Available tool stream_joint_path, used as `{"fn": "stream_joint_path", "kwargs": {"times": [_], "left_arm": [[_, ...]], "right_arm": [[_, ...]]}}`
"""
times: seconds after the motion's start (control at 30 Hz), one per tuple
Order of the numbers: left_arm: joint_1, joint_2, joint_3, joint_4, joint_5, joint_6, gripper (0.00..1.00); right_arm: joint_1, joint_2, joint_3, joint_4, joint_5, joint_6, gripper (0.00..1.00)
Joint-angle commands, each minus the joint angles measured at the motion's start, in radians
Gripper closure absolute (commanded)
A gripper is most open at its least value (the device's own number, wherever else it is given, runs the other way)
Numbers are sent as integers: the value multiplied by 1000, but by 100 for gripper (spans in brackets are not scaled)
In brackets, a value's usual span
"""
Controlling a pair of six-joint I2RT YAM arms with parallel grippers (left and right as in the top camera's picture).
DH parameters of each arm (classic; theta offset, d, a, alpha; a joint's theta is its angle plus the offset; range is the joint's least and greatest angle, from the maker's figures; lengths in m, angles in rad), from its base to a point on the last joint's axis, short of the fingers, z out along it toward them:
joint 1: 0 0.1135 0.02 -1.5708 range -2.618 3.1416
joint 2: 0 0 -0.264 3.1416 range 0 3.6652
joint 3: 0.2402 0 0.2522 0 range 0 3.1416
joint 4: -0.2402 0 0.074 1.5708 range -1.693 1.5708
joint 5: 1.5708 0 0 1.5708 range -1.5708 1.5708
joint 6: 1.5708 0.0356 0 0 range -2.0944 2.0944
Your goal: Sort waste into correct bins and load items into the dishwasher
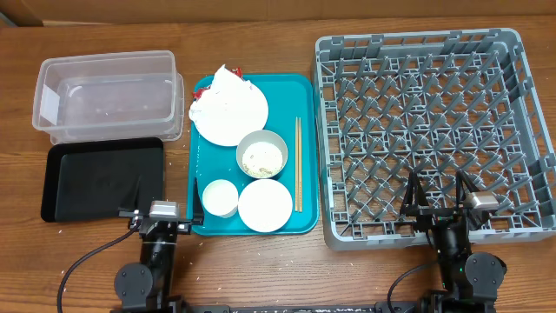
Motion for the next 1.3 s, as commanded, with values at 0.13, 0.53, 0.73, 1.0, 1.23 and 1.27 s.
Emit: {"fn": "stream_joint_path", "kwargs": {"times": [0.13,0.53,0.73,1.0,1.23,1.27], "left_arm": [[-6,-11,29,20,11,-90,0],[-6,293,328,-70,32,-87,0],[-6,621,608,-194,165,-44,0],[-18,1139,1196,-675,191,-40,0],[-65,1582,1749,-1110,183,-40,0],[-71,1632,1801,-1139,183,-31,0]], "right_arm": [[-3,-8,108,-13,-5,-34,0],[-3,164,330,-159,2,-115,0],[-3,383,507,-253,10,-115,0],[-3,746,883,-558,63,-115,0],[-3,1040,1191,-820,54,-115,0],[-3,1074,1212,-829,55,-114,0]]}}
